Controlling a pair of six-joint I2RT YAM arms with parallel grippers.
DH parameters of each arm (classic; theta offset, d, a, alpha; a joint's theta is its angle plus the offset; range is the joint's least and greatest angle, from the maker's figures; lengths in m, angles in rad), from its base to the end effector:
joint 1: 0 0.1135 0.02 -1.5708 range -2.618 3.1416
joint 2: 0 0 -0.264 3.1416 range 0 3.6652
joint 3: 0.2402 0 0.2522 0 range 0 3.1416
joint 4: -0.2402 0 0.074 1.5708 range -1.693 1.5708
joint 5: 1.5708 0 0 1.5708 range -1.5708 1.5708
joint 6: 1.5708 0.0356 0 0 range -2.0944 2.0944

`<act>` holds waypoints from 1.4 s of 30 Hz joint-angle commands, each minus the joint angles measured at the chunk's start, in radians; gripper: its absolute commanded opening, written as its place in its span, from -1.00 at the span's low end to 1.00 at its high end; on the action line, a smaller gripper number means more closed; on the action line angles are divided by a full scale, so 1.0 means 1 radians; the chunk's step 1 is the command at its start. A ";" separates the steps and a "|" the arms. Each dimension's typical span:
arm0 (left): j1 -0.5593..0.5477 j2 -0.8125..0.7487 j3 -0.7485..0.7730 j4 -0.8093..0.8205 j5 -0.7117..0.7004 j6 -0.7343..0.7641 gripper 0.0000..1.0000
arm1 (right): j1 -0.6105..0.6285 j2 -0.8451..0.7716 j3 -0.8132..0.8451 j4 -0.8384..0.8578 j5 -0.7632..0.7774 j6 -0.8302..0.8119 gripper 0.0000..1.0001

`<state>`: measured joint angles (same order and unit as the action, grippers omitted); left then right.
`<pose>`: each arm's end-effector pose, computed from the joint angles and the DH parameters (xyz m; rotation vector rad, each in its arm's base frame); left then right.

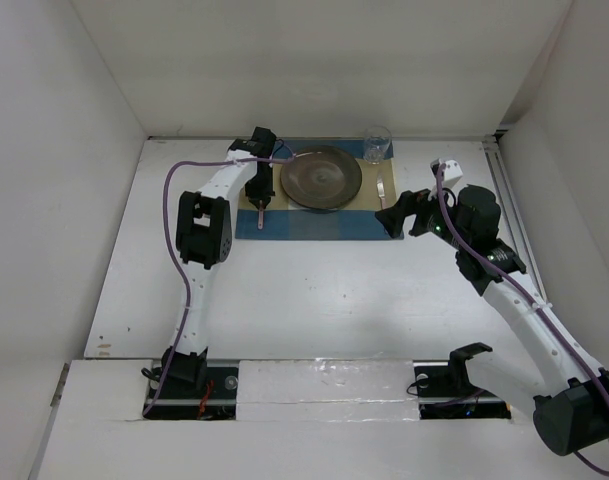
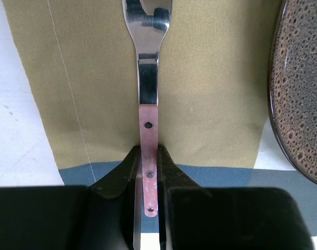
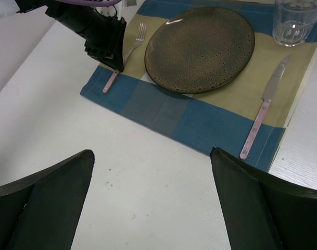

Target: Set the dinner table for one person

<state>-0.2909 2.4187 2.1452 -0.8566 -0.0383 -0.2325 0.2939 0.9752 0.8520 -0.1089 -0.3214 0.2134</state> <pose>0.4955 -0.1469 0.1806 0.0674 2.7034 -0.1067 0.2143 0.0766 0.3367 -0.3071 1.8127 0.6482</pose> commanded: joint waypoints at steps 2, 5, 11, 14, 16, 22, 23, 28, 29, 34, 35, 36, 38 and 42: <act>-0.001 -0.001 0.047 -0.018 -0.017 -0.016 -1.00 | -0.004 -0.018 0.047 0.002 -0.007 -0.012 0.98; -0.001 -0.001 0.047 -0.018 -0.017 -0.016 -1.00 | -0.004 -0.018 0.047 0.002 -0.007 -0.012 0.98; -0.001 -0.001 0.047 -0.018 -0.028 -0.034 -0.76 | -0.004 -0.027 0.047 0.002 -0.007 -0.012 0.98; -0.001 -0.021 0.047 -0.029 -0.048 -0.044 -0.58 | -0.004 -0.027 0.047 -0.008 -0.007 -0.012 0.98; -0.001 -0.035 0.047 -0.029 -0.048 -0.044 -0.48 | -0.004 -0.036 0.056 -0.017 -0.007 -0.012 0.98; -0.001 -0.104 0.036 -0.038 -0.089 -0.077 -0.27 | -0.004 -0.047 0.076 -0.040 0.013 -0.022 1.00; -0.001 -0.118 0.036 -0.047 -0.101 -0.088 -0.22 | -0.004 -0.056 0.088 -0.060 0.022 -0.022 1.00; -0.001 -0.252 -0.030 -0.056 -0.164 -0.125 0.35 | -0.004 -0.088 0.153 -0.150 0.102 -0.031 1.00; -0.001 -0.326 -0.051 -0.044 -0.178 -0.137 0.69 | -0.004 -0.089 0.168 -0.176 0.129 -0.031 1.00; -0.001 -0.585 -0.183 -0.024 -0.340 -0.185 1.00 | -0.004 -0.148 0.309 -0.420 0.323 -0.040 1.00; -0.001 -0.628 -0.230 -0.024 -0.368 -0.200 1.00 | -0.004 -0.162 0.332 -0.458 0.373 -0.040 1.00; -0.001 -0.724 -0.263 -0.024 -0.386 -0.226 1.00 | -0.004 -0.171 0.352 -0.492 0.392 -0.054 1.00; -0.001 -0.827 -0.329 -0.012 -0.420 -0.252 1.00 | 0.007 -0.210 0.398 -0.572 0.424 -0.063 1.00; -0.001 -1.122 -0.583 0.094 -0.456 -0.283 1.00 | 0.016 -0.318 0.435 -0.649 0.488 -0.072 1.00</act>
<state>-0.2909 1.4189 1.6974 -0.7963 -0.4194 -0.4652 0.2981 0.7189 1.2335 -0.6380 0.0647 0.1665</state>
